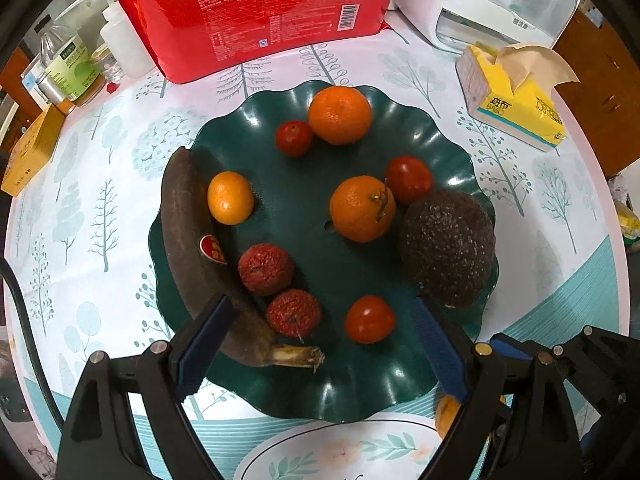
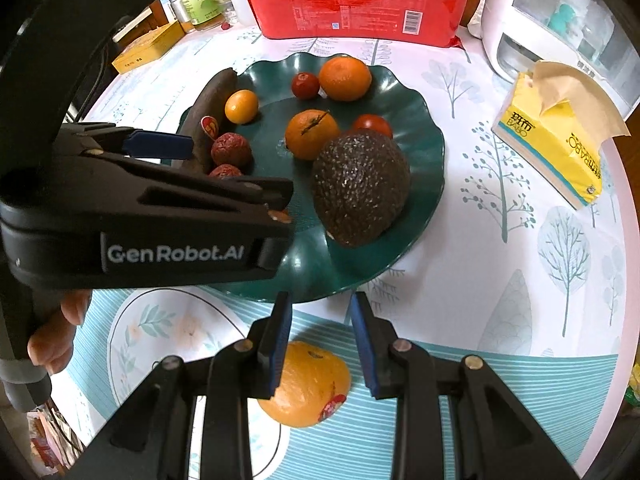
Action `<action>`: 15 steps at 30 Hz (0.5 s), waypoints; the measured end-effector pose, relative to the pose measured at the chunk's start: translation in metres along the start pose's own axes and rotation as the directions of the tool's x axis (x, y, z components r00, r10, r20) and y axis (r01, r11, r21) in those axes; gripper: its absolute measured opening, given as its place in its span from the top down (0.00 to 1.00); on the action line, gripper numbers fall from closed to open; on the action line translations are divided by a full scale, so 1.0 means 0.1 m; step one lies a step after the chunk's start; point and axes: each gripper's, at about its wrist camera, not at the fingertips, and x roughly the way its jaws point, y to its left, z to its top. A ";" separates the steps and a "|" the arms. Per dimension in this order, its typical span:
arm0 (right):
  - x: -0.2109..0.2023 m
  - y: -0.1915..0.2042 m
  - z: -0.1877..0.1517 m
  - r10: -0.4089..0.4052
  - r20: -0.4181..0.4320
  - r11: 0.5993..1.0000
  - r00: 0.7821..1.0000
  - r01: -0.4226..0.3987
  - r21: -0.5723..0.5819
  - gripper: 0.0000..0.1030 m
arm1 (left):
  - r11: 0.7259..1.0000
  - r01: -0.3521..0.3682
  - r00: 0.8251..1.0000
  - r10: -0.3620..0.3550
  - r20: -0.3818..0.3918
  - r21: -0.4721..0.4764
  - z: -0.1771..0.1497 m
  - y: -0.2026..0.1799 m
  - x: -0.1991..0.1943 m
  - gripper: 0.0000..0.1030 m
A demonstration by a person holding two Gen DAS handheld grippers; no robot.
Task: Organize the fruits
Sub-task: 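Withdraw both tools and bring the right tool around the grapefruit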
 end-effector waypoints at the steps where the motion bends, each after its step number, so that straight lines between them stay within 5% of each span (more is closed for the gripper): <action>1: 0.00 0.00 -0.01 0.002 0.001 1.000 1.000 -0.002 0.000 0.70 | 1.000 0.003 1.000 -0.003 0.001 0.000 -0.01 0.00 -0.02 0.13; 15: -0.23 0.03 -0.19 0.018 0.037 1.000 0.999 -0.017 -0.014 0.69 | 0.996 0.022 0.998 -0.027 0.059 0.081 -0.48 -0.27 -0.50 0.13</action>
